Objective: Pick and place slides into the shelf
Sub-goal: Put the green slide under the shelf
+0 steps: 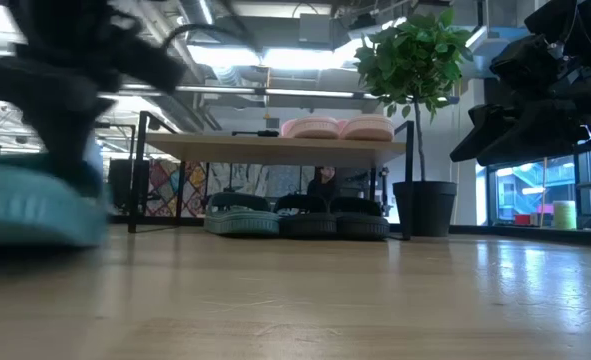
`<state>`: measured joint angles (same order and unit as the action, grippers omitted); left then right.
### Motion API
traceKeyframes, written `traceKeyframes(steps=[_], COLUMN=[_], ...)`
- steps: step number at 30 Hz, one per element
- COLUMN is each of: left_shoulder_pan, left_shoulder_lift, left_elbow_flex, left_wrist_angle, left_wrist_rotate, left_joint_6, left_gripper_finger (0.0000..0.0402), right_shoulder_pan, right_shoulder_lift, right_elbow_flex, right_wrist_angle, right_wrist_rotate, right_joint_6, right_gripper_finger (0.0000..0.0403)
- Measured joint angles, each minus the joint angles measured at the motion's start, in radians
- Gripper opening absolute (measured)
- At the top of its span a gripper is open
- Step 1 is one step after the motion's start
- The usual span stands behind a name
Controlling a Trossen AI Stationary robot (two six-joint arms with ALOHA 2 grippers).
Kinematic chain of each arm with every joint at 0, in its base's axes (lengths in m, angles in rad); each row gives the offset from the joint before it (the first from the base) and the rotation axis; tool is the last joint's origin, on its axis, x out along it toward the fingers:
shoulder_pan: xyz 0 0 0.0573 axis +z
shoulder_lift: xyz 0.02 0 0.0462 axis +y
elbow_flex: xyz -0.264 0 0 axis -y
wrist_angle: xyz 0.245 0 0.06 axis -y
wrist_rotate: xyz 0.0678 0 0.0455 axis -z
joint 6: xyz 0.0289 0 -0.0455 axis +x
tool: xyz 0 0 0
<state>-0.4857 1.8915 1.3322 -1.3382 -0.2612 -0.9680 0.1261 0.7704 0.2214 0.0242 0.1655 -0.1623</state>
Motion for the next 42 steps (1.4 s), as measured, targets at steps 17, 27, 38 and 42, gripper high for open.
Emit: traceKeyframes(steps=[17,27,38,42], left_shoulder_pan=[0.221,0.300,0.360,0.370], left_shoulder_lift=[0.000,0.001,0.001,0.001], left_elbow_flex=[0.026,0.026,0.026,0.026], left_wrist_angle=[0.137,0.133,0.083,0.037], left_wrist_rotate=[-0.218,-0.281,-0.332,-0.396], left_joint_6=[0.489,0.591,0.639,0.639], left_gripper_finger=[0.0003,0.0002,0.0002,0.0002], right_shoulder_pan=[0.000,0.000,0.000,0.000], right_shoulder_lift=[0.000,0.000,0.000,0.000], right_elbow_flex=[0.000,0.000,0.000,0.000], right_wrist_angle=[0.000,0.000,0.000,0.000], right_wrist_rotate=[0.000,0.000,0.000,0.000], right_joint_6=[0.000,-0.003,-0.003,-0.003], right_gripper_finger=[0.0257,0.0257,0.0257,0.0257])
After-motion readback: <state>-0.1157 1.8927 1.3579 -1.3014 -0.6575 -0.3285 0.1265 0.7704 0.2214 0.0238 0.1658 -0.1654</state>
